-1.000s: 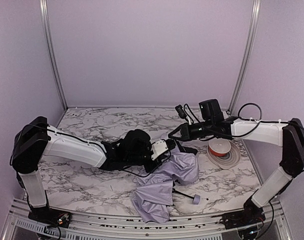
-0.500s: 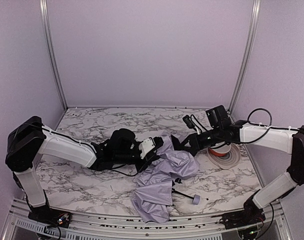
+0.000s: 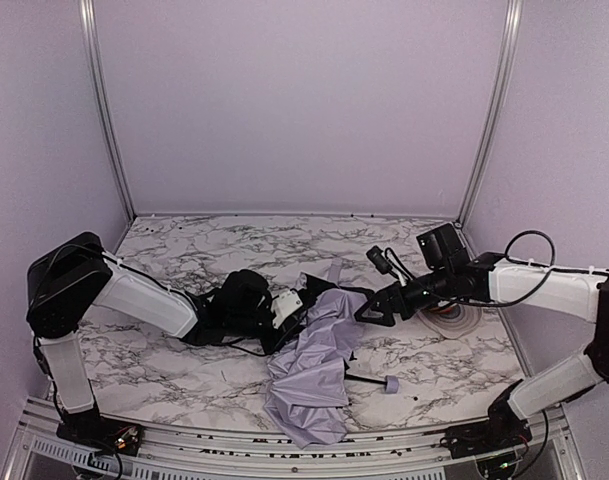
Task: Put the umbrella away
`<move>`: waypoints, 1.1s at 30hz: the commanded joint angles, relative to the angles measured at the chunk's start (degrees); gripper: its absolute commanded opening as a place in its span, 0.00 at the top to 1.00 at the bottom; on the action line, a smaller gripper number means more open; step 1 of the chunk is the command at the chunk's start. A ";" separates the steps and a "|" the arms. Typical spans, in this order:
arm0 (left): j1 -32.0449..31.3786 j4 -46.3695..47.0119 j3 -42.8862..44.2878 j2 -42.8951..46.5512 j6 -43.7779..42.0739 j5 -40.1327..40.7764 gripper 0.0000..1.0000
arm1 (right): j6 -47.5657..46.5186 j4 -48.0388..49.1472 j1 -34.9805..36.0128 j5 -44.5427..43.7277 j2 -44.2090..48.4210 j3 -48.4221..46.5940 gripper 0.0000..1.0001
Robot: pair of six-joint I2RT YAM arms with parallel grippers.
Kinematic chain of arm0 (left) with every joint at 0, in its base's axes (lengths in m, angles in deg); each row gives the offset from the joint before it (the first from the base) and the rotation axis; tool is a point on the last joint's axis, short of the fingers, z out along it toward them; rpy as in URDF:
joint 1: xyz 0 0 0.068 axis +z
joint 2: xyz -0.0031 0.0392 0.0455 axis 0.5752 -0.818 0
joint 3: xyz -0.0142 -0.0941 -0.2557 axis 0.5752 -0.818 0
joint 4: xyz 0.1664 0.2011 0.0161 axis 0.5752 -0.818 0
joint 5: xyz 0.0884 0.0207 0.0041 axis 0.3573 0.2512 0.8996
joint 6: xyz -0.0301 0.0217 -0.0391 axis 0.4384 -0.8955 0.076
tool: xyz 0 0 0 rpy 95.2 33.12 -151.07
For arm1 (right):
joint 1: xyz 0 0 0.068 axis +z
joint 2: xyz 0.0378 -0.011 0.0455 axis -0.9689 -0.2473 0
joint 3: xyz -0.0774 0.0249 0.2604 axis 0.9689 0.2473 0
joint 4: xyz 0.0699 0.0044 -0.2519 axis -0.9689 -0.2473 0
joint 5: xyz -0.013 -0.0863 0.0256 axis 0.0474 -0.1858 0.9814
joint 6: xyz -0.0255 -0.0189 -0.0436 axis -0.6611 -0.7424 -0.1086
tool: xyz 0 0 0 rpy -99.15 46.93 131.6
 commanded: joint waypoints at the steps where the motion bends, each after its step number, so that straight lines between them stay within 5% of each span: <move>1: 0.43 -0.35 0.24 -1.39 1.60 -0.52 1.00 | -3.14 1.08 7.10 -3.74 0.13 -1.69 0.16; 8: 1.11 -2.03 0.33 -1.83 5.03 1.90 0.97 | 1.24 9.54 9.23 -7.33 -7.50 0.76 0.24; 13: 1.11 -2.02 0.27 2.30 5.09 7.09 0.24 | 0.73 11.53 9.03 -7.89 -19.07 -4.62 0.32; 16: 1.11 -1.64 -1.26 7.33 2.87 15.81 0.02 | 0.87 11.53 7.93 -7.82 -24.53 -6.65 0.37; 24: -4.38 -1.48 -9.40 27.33 -6.99 25.83 0.01 | 0.99 9.63 6.12 -6.35 -33.12 -8.62 0.45; 27: -11.12 -3.20 -13.65 33.07 -11.68 19.34 0.02 | 1.18 9.14 5.99 -6.41 -34.09 -8.89 0.46; 30: -14.62 -8.91 -13.90 33.41 -13.15 3.83 0.17 | 1.04 8.30 5.90 -6.54 -34.92 -9.54 0.46; 33: -18.75 -15.34 -11.38 26.41 -17.05 3.46 0.26 | 0.60 7.45 5.90 -6.47 -35.27 -10.36 0.47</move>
